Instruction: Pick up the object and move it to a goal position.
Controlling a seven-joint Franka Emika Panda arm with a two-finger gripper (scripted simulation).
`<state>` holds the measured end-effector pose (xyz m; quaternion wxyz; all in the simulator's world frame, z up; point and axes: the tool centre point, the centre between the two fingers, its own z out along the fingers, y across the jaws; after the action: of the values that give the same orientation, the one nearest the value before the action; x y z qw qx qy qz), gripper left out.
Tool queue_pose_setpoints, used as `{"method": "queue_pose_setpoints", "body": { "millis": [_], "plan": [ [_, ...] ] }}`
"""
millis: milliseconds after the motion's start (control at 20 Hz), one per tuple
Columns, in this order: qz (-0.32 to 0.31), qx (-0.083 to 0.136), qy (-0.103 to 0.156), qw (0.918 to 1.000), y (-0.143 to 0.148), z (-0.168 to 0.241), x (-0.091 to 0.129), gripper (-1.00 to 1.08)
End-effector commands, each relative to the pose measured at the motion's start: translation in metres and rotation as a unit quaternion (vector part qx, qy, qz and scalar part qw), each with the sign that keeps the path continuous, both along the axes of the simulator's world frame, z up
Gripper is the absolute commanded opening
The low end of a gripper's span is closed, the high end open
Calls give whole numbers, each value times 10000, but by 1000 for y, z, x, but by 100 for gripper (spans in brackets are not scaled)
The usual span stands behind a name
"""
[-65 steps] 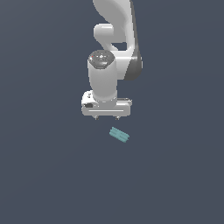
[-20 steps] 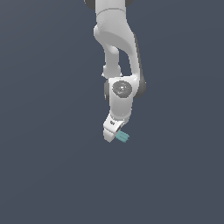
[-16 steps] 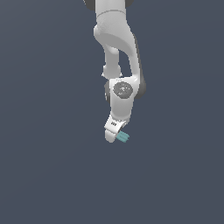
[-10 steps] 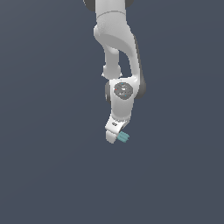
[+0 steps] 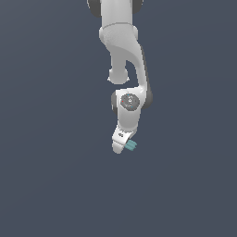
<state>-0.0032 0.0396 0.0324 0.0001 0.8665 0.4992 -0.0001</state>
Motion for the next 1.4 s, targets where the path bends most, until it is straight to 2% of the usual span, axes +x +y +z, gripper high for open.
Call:
{"method": "queue_pose_setpoints", "body": {
  "millis": [0, 300, 350, 950, 1350],
  "plan": [
    [6, 0, 1, 10000, 0, -12, 0, 100],
    [10, 0, 0, 10000, 0, -22, 1, 100],
    [10, 0, 0, 10000, 0, -22, 1, -100],
    [11, 1, -6, 10000, 0, -21, 0, -100],
    [11, 1, -6, 10000, -1, -16, -15, -100]
  ]
}}
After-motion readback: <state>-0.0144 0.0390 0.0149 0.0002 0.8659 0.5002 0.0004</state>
